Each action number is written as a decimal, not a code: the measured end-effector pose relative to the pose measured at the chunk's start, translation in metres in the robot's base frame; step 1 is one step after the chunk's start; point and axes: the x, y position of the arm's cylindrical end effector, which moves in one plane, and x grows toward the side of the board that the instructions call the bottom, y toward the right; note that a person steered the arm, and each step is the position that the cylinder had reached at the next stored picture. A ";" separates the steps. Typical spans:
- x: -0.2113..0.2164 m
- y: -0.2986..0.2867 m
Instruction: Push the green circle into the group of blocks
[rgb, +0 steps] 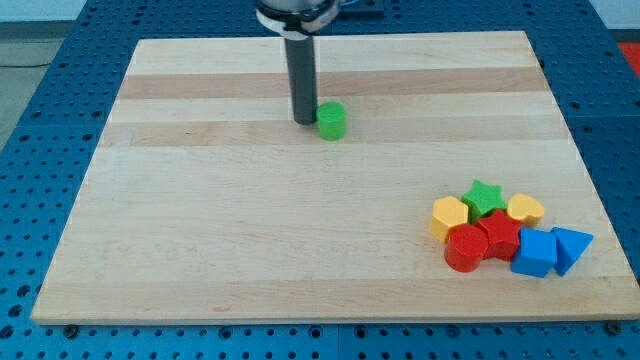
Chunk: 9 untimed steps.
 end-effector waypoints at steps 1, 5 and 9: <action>0.003 0.029; 0.033 0.109; 0.109 0.114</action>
